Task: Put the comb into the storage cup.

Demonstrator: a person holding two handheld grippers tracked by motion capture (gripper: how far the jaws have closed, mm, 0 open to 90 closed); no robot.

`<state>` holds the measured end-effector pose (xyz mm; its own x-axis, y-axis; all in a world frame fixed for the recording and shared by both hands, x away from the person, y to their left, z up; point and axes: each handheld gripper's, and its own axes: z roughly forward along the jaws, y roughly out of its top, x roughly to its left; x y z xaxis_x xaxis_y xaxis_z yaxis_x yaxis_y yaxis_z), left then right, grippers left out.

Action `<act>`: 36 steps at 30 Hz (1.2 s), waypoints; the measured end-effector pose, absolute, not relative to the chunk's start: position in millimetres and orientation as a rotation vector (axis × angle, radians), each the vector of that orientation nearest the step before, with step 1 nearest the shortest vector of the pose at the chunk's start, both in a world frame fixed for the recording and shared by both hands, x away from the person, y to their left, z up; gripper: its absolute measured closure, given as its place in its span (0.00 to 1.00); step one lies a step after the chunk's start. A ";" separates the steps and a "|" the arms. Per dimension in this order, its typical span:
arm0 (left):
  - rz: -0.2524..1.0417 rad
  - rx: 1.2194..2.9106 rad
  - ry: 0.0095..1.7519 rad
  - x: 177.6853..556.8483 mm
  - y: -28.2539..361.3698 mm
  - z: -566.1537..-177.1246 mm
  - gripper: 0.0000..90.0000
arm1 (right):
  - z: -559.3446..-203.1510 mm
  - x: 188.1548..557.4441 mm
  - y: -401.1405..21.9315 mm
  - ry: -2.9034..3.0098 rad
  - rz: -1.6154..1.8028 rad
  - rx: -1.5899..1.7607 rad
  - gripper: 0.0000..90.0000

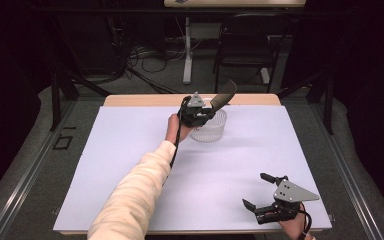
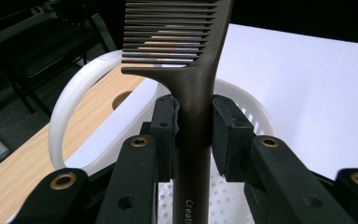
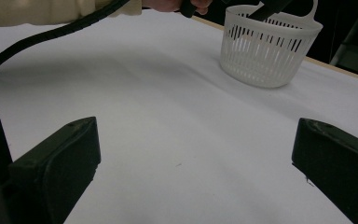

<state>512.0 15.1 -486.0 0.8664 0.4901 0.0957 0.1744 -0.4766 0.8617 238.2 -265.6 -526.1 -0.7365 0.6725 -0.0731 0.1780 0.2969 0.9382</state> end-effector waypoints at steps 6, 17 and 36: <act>0.415 2.083 0.473 512.8 14.2 -486.8 0.80 | -526.1 238.3 -265.7 2.115 1.437 0.760 0.00; 0.406 2.124 0.477 513.7 14.3 -490.3 0.79 | -526.0 238.3 -265.8 2.114 1.438 0.760 0.00; 0.370 2.084 0.526 508.6 21.2 -478.3 0.24 | -525.9 238.3 -266.0 2.113 1.436 0.760 0.00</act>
<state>508.6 21.2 -478.3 0.8630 0.5019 0.0575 0.2238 -0.4818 0.8472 238.3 -266.0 -525.9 -0.7357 0.6734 -0.0730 0.1799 0.2982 0.9374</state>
